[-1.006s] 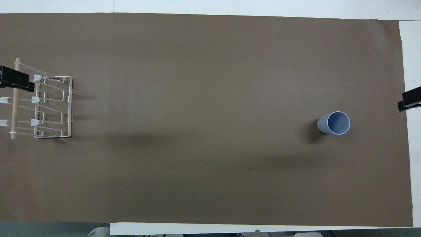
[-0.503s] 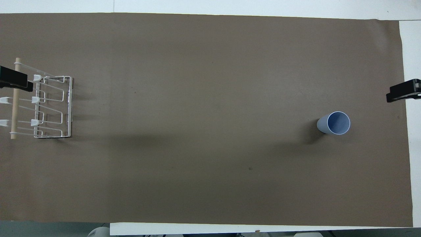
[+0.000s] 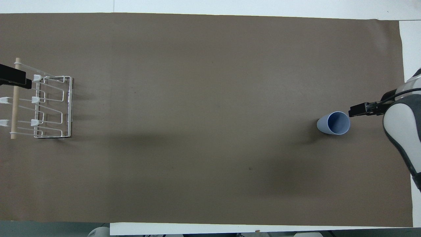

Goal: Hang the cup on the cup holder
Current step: 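Grasp the light blue cup rim with the right gripper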

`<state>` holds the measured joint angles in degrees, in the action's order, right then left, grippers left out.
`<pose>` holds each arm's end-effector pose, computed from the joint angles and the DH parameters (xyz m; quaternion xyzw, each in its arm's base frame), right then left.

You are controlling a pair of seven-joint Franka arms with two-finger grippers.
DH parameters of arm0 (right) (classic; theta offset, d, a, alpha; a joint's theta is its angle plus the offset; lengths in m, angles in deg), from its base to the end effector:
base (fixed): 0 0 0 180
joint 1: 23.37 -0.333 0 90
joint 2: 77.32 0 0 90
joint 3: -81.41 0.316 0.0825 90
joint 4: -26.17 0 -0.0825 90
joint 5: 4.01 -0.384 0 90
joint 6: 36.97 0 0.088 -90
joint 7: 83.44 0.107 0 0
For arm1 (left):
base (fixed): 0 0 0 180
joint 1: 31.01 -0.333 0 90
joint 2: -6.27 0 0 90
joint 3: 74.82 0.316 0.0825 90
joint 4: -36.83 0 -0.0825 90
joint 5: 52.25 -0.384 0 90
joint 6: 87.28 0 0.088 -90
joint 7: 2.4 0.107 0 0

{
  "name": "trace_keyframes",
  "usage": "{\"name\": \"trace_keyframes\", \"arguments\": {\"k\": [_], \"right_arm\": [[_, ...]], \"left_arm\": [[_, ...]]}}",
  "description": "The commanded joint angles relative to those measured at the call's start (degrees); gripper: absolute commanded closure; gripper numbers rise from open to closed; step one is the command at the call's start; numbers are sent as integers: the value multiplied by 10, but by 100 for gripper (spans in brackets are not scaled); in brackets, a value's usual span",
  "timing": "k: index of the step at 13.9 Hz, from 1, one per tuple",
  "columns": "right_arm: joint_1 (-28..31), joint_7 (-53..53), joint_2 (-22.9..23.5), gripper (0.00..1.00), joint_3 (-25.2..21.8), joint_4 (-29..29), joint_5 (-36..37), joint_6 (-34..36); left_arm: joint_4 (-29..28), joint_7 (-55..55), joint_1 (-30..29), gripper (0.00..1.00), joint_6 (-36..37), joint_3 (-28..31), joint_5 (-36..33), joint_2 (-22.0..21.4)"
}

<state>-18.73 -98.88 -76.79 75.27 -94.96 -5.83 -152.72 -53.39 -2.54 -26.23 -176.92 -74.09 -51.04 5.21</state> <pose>0.5231 -0.0976 0.4015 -0.9980 -0.0330 0.0471 0.0248 0.5468 -0.0409 0.6324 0.9993 -0.0342 0.0038 0.0108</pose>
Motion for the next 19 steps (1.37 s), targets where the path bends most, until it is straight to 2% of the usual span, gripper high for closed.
{"name": "trace_keyframes", "arguments": {"k": [1, 4, 5, 9, 11, 12, 14, 16, 19], "right_arm": [[-2, -48, 17, 6, 2, -23, -10, -32], [-3, -71, 15, 11, 2, -46, -10, -47], [-4, -72, 17, 20, 2, -50, -9, -61], [-16, -72, 25, 78, 2, -52, -9, -81], [-16, -72, 28, 95, 2, -46, -9, -80], [-16, -73, 28, 100, 2, -46, -9, -77], [-16, -78, 32, 100, 2, -25, -9, -53], [-16, -87, 35, 100, 4, 48, -15, 44], [-16, -80, 35, 100, 5, 148, -131, 188]], "left_arm": [[-6, -9, -2, 0, -8, -6, -9, -10], [-6, -8, -2, 0, -8, -6, -9, -10], [-6, -8, -2, 0, -8, -6, -9, -10], [-7, -10, -3, 0, -6, -6, -9, -10], [-8, -9, -3, 0, -6, -5, -9, -10], [-8, -9, -3, 0, -7, -6, -9, -10], [-8, -9, -3, 0, -1, -5, -9, -10], [-8, -14, -2, 0, 3, -6, -9, -13], [-10, -14, -1, 0, 3, -6, -9, -14]]}}
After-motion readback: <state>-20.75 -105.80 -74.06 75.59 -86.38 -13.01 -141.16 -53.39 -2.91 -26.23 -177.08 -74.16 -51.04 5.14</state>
